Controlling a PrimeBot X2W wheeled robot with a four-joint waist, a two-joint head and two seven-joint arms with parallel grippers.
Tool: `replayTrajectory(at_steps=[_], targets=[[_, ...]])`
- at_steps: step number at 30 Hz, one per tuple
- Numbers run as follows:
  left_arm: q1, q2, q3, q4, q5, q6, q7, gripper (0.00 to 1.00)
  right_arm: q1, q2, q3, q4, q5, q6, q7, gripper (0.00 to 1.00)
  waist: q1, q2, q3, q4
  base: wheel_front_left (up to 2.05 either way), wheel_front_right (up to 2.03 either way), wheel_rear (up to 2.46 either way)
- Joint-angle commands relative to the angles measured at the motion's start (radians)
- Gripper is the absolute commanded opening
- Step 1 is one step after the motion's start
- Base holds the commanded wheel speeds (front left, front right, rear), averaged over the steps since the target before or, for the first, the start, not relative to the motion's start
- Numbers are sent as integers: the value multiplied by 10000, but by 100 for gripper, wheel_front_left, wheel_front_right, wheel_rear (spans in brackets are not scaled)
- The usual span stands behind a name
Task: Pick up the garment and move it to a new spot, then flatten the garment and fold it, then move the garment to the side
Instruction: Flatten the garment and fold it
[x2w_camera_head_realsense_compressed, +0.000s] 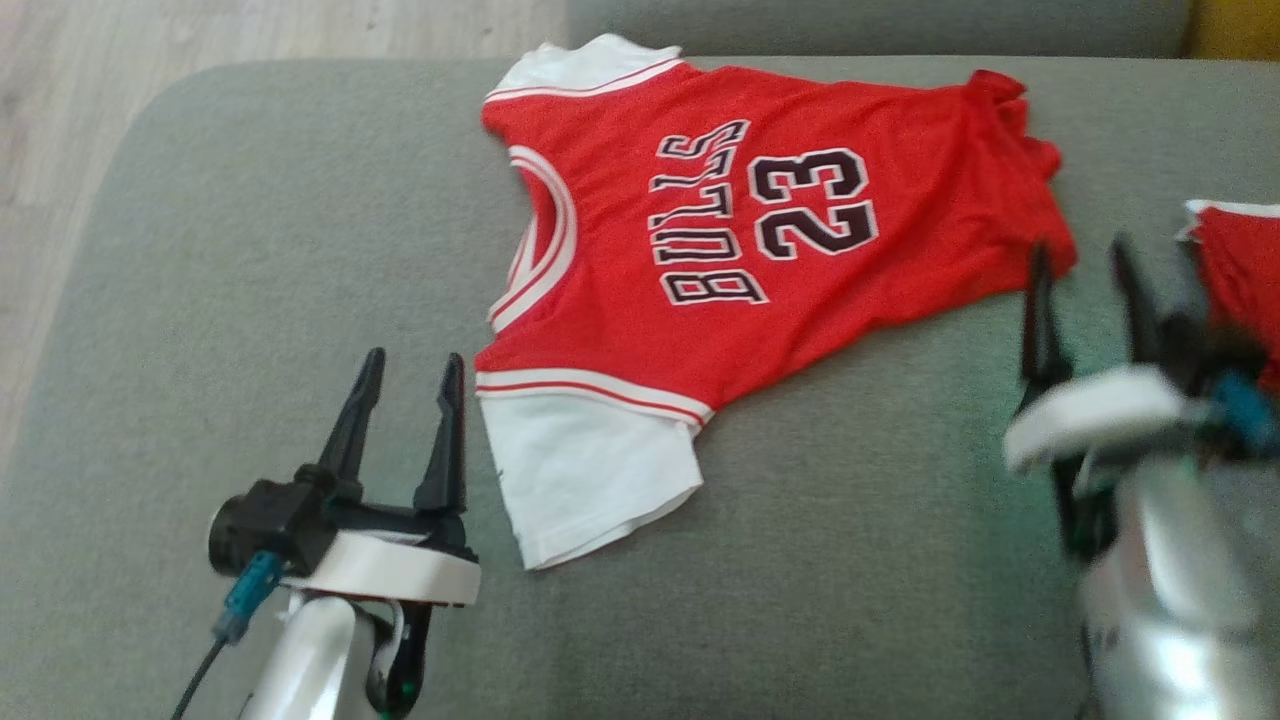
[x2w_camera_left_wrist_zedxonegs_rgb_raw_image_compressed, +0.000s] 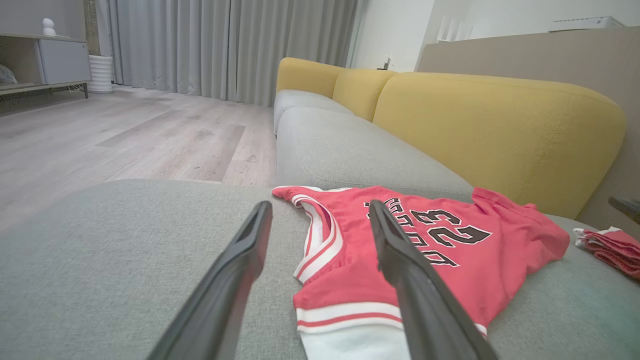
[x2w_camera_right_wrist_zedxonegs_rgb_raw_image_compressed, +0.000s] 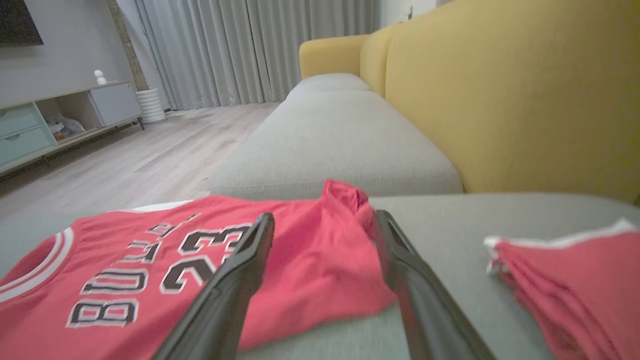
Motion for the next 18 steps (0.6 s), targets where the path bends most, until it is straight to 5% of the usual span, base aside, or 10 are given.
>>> replayTrajectory(at_steps=[1, 18], targets=[[-114, 121, 469, -247, 111, -38, -51, 100, 731, 136, 671, -926, 786, -9, -106, 100, 3, -1, -203, -352, 0, 0, 0], [-1044, 575, 562, 1270, 245, -14, 636, 100, 2211, 140, 1772, -2777, 1779, -9, -108, 100, 3, -1, 392, -1337, 0, 0, 0]])
